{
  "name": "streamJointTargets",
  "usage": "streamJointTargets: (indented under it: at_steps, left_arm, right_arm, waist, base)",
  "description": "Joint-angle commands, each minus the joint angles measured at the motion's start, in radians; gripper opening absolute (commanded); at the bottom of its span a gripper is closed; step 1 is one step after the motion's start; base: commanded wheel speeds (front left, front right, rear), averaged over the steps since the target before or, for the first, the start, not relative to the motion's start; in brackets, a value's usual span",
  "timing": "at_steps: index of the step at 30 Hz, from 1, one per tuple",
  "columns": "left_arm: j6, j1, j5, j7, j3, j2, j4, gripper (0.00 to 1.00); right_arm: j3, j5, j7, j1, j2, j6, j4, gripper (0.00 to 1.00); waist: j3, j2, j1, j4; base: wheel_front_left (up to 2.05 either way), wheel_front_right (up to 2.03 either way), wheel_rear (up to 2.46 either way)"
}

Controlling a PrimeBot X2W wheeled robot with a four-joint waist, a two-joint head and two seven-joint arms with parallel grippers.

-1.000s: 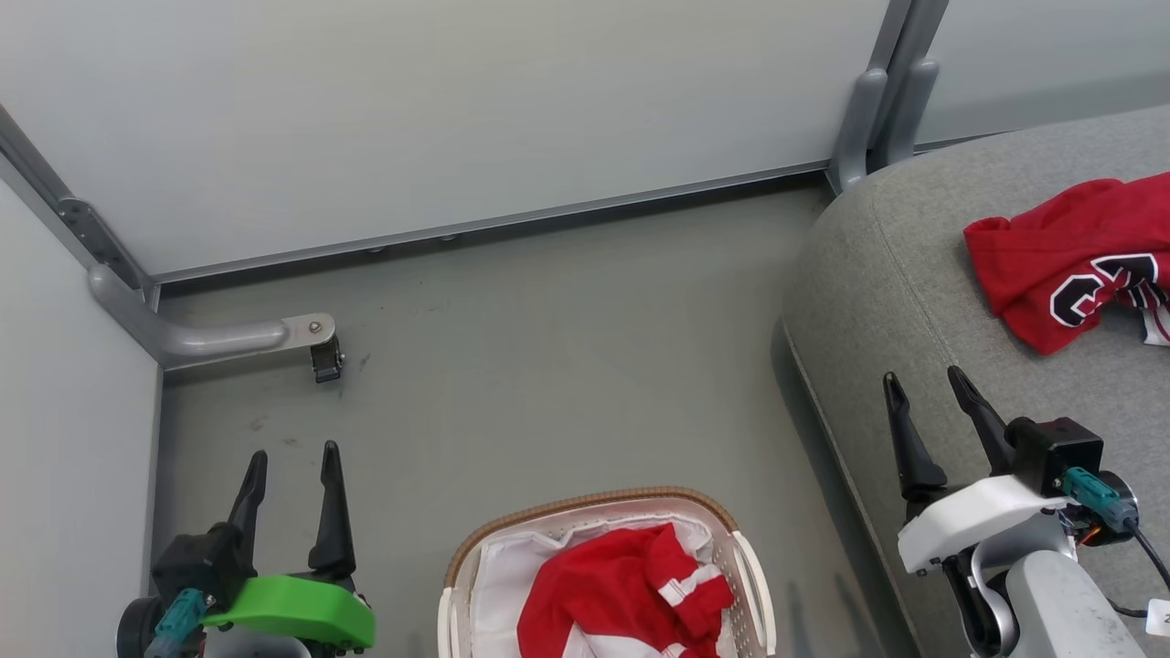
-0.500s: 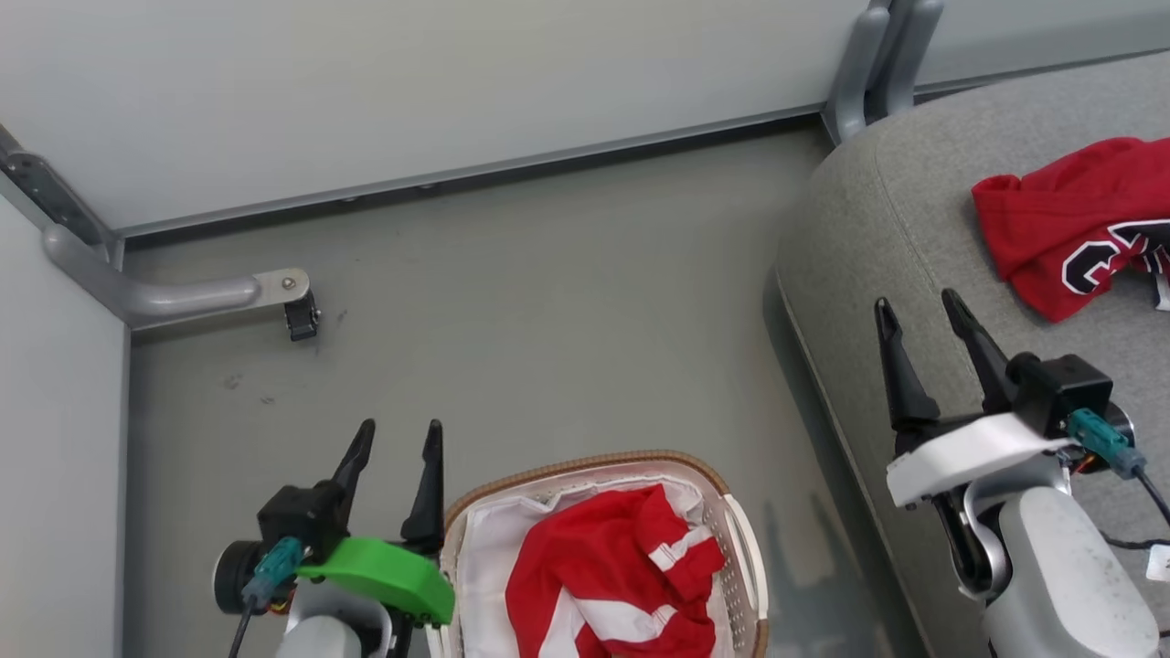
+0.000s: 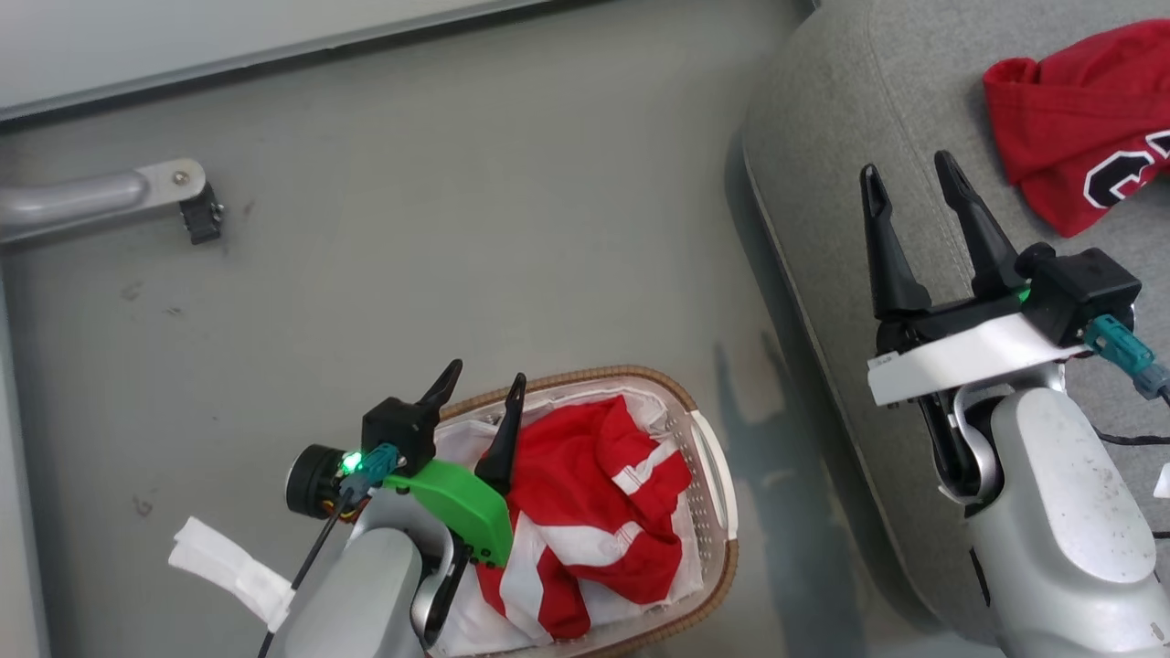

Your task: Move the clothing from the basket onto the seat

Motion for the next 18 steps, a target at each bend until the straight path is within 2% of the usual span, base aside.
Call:
streamJointTargets:
  at_steps: [1, 7, 18]
  left_arm:
    - [-0.003, -0.039, -0.011, -0.001, -0.016, 0.007, 0.022, 1.00]
    - [-0.003, -0.149, -0.028, 0.000, -0.124, 0.007, 0.162, 1.00]
    - [-0.003, -0.285, -0.021, 0.000, -0.282, 0.025, 0.394, 1.00]
  right_arm:
    - [0.002, 0.007, -0.005, -0.024, 0.003, -0.001, -0.012, 1.00]
    - [0.012, 0.014, -0.005, -0.087, 0.016, -0.001, -0.055, 1.00]
    - [0.017, 0.028, -0.005, -0.154, 0.032, -0.001, -0.121, 1.00]
  waist:
    - [0.107, 0.0000, 0.0000, -0.061]
    - [0.225, 0.0000, 0.0000, -0.096]
    - [0.360, 0.0000, 0.0000, -0.136]
  base:
    - [0.00, 0.00, 0.00]
    - [0.00, 0.00, 0.00]
    - [0.00, 0.00, 0.00]
